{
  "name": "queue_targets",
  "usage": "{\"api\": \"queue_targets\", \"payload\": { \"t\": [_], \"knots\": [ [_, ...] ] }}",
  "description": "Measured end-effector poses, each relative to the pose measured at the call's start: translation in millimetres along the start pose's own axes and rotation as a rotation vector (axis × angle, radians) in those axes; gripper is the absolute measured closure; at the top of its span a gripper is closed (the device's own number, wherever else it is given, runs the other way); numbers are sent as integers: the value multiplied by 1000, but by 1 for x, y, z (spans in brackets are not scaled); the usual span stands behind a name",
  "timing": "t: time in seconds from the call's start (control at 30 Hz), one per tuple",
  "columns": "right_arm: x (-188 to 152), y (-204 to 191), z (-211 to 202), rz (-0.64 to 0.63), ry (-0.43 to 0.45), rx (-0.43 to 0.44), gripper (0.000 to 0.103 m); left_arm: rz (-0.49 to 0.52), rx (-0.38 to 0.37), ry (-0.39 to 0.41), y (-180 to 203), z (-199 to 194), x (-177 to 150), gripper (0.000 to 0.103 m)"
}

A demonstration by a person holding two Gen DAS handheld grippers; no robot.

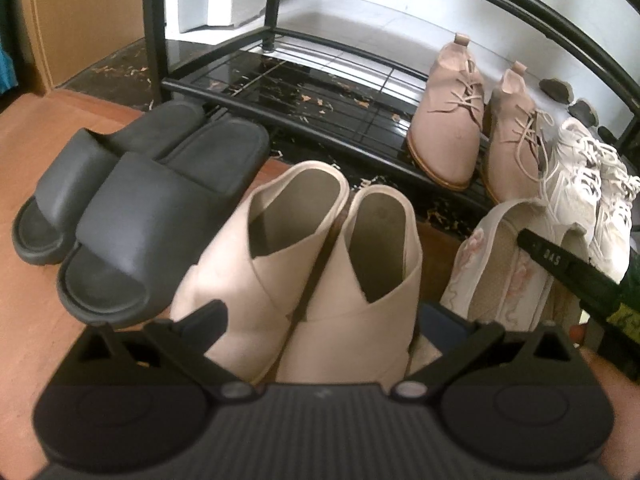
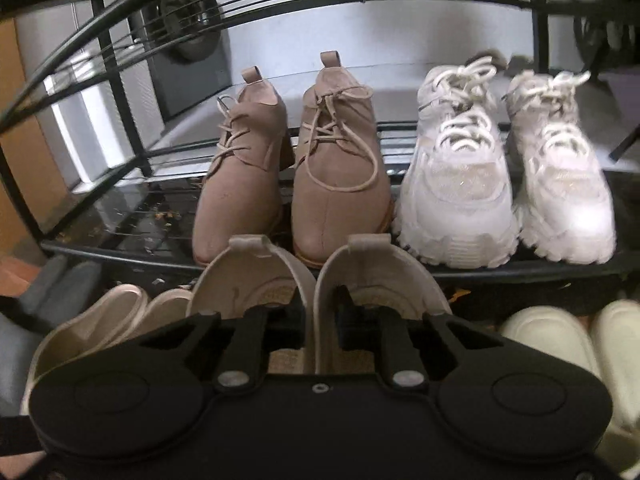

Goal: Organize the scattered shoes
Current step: 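Lift the embroidered shoes with the right gripper up toward the rack shelf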

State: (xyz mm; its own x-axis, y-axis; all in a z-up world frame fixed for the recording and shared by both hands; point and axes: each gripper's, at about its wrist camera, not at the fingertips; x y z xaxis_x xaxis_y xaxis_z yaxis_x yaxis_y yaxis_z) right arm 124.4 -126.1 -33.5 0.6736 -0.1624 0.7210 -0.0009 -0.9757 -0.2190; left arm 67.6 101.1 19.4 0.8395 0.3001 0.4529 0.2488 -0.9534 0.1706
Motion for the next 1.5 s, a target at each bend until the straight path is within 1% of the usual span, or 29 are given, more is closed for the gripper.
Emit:
{"api": "queue_targets", "payload": {
  "t": [0.07,0.23,0.33,0.47,0.53,0.57,0.6,0.67,0.77,0.83,0.97,1.07,1.17,1.23,1.3,1.37,1.43,1.5],
  "knots": [
    [-6,0,-8,30,48,8,95,-5,3,6,-1,-1,0,1],
    [-14,-2,-46,65,147,24,96,-12,16,9,-1,-1,2,1],
    [-2,-2,-82,62,224,21,96,-13,8,19,-1,-4,2,1],
    [14,7,-134,105,351,17,96,-23,-23,25,-2,-12,0,1],
    [27,7,-155,85,419,6,95,-21,-33,29,-1,-14,0,1],
    [31,7,-160,74,434,2,95,-19,-36,31,0,-15,0,1],
    [41,7,-170,48,470,-9,95,-18,-40,32,0,-15,0,1],
    [64,12,-182,22,511,-14,95,-20,-51,32,0,-16,0,1],
    [104,24,-194,9,562,-38,95,-27,-71,36,0,-18,0,1],
    [131,36,-201,5,607,-70,95,-17,-80,42,2,-18,0,1],
    [166,52,-197,9,629,-113,95,-20,-93,33,3,-15,0,1],
    [195,59,-179,-21,649,-159,95,-35,-101,14,1,-12,2,1],
    [211,60,-160,-33,662,-204,95,-35,-109,29,1,-14,2,1],
    [221,57,-138,-49,662,-232,95,-25,-118,35,3,-14,1,1],
    [226,55,-124,-38,651,-237,95,-15,-119,34,5,-14,1,1],
    [234,59,-112,-3,622,-230,95,-9,-110,16,7,-9,0,1],
    [236,62,-107,22,592,-210,95,-15,-103,-9,6,-3,1,1],
    [242,66,-102,43,556,-199,92,-25,-95,-22,5,1,1,1]
  ]
}}
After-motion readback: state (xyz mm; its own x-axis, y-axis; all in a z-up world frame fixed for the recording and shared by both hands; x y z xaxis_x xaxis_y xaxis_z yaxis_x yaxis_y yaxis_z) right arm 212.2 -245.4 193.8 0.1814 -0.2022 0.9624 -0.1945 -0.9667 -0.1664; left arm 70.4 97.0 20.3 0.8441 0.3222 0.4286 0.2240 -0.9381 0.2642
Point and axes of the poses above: each gripper's, at about its wrist camera, not at the fingertips, and z roughly the way its jaws point, y to its right, x to its top, and after that the axes turned 7 degrees about -y, right-handed
